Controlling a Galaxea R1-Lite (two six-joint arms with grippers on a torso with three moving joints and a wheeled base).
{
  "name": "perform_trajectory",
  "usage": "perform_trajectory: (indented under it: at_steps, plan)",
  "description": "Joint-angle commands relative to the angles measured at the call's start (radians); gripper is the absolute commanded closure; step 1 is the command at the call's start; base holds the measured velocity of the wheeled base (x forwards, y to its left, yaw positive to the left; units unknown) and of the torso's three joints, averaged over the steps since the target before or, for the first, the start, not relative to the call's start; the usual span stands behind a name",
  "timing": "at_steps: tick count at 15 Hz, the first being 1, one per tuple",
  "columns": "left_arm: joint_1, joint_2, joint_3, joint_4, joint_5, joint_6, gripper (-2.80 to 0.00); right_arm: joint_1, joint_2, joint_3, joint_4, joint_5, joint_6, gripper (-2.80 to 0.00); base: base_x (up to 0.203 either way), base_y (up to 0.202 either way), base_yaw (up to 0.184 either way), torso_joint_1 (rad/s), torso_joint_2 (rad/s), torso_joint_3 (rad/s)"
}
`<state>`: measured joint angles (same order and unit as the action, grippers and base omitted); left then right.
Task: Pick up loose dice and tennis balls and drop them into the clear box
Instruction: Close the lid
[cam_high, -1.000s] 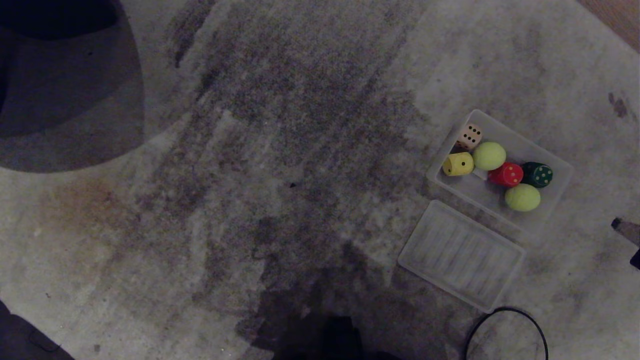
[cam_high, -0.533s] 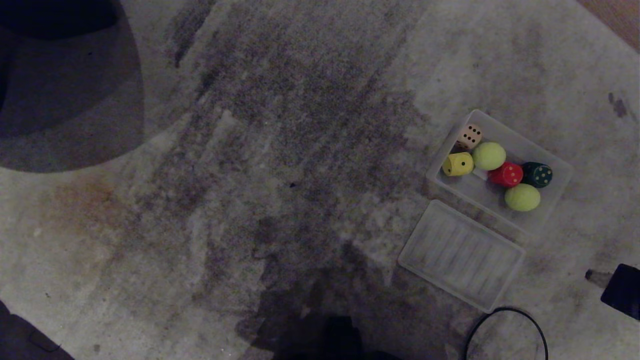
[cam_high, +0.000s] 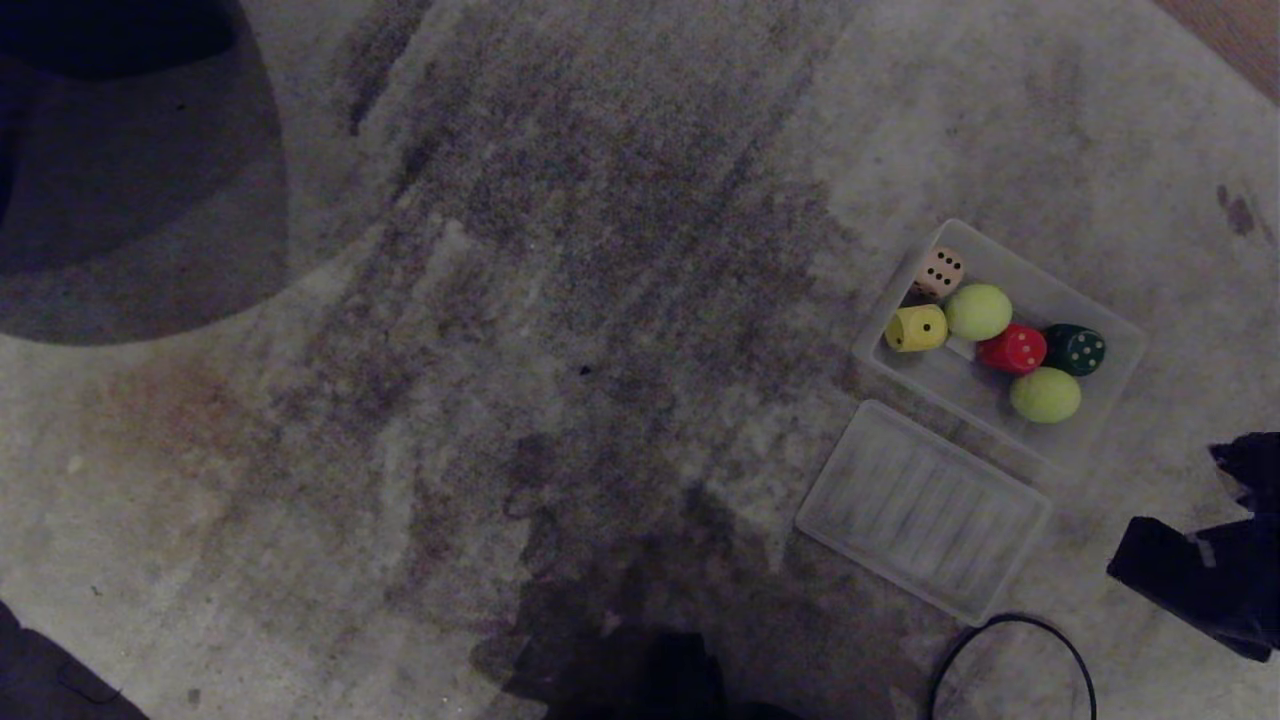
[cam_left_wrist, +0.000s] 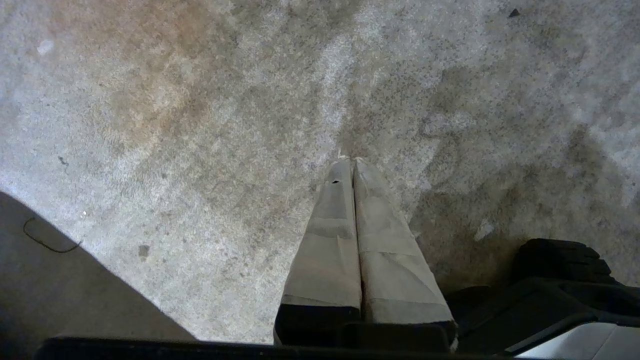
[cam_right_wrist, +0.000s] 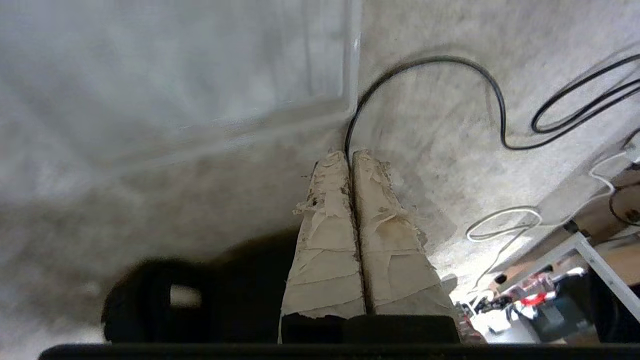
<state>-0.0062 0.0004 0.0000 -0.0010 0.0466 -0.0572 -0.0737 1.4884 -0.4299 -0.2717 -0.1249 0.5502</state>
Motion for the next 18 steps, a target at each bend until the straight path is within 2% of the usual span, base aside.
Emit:
perform_trajectory:
  at_steps: [1,3,5,6,7,10,12,16,18]
  plan:
    - [0.0,0.001,0.002,0.0,0.001,-0.001,0.0,-0.03,0.165,-0.074,-0.003,0.003,-0.007,0.0,0.0,0.0,0.0,0.0,0.0,0.0]
    - [0.0,0.001,0.002,0.0,0.001,-0.001,0.0,-0.041,0.248,-0.102,-0.042,0.008,-0.05,0.0,0.0,0.0,0.0,0.0,0.0,0.0]
    - [0.0,0.001,0.002,-0.001,0.001,-0.001,0.0,-0.05,0.329,-0.109,-0.142,0.021,-0.12,0.0,0.0,0.0,0.0,0.0,0.0,0.0]
    - [0.0,0.001,0.002,-0.001,0.001,-0.001,0.0,-0.056,0.368,-0.111,-0.18,0.043,-0.169,-2.8,0.0,0.0,0.0,0.0,0.0,0.0]
    - [0.0,0.001,0.002,-0.001,0.001,-0.001,0.0,-0.065,0.392,-0.117,-0.209,0.069,-0.235,-2.8,0.0,0.0,0.0,0.0,0.0,0.0]
    - [0.0,0.001,0.002,-0.001,0.001,-0.001,0.0,-0.086,0.43,-0.133,-0.276,0.116,-0.333,-2.8,0.0,0.0,0.0,0.0,0.0,0.0]
    - [0.0,0.001,0.002,-0.001,0.001,-0.001,0.0,-0.096,0.467,-0.123,-0.331,0.125,-0.429,-2.8,0.0,0.0,0.0,0.0,0.0,0.0]
    - [0.0,0.001,0.002,-0.001,0.001,-0.001,0.0,-0.123,0.528,-0.133,-0.365,0.191,-0.453,-2.8,0.0,0.0,0.0,0.0,0.0,0.0]
    - [0.0,0.001,0.002,-0.001,0.001,-0.001,0.0,-0.143,0.547,-0.123,-0.414,0.195,-0.452,-2.8,0.0,0.0,0.0,0.0,0.0,0.0]
